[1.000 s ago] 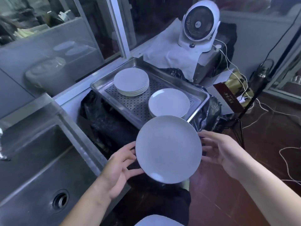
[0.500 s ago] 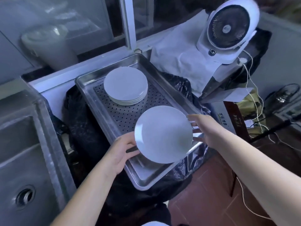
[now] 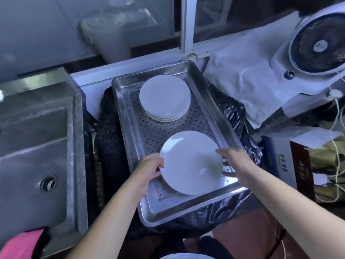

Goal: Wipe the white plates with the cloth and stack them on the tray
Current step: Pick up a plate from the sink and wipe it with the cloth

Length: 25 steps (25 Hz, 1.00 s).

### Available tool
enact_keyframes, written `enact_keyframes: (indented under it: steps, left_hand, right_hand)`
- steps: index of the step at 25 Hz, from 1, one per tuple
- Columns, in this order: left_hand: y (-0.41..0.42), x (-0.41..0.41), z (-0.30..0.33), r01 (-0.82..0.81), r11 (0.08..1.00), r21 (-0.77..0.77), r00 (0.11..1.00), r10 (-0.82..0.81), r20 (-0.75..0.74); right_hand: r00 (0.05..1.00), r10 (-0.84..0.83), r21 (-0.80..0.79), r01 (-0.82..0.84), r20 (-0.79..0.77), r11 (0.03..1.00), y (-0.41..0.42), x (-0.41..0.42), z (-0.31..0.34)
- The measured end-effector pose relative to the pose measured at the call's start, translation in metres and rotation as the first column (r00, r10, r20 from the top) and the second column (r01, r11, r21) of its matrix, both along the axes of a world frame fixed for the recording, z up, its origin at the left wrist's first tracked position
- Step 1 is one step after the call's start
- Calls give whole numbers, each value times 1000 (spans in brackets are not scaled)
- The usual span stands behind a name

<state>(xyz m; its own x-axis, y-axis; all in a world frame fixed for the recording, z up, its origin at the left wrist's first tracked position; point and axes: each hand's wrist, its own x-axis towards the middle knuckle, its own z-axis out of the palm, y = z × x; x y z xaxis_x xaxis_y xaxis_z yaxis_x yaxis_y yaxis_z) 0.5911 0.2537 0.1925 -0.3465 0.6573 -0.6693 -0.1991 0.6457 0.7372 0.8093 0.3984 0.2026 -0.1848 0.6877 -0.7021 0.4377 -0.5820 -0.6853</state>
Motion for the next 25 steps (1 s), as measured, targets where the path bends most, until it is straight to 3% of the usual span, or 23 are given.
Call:
enact_keyframes:
  steps: [8, 16, 20, 25]
  left_hand:
    - [7, 32, 19, -105, 993, -56, 994, 103, -35]
    - [-17, 43, 17, -258, 966, -4, 964, 257, -63]
    - [-48, 56, 25, -230, 973, 31, 968, 232, -99]
    - [-118, 73, 30, -160, 984, 73, 975, 169, -144]
  right_hand:
    - [986, 61, -70, -72, -154, 995, 15, 23, -10]
    - [945, 317, 194, -297, -83, 935, 5, 30, -7]
    - [897, 442, 353, -409, -13, 841, -20, 37, 2]
    - [861, 507, 393, -483, 49, 782, -94, 55, 12]
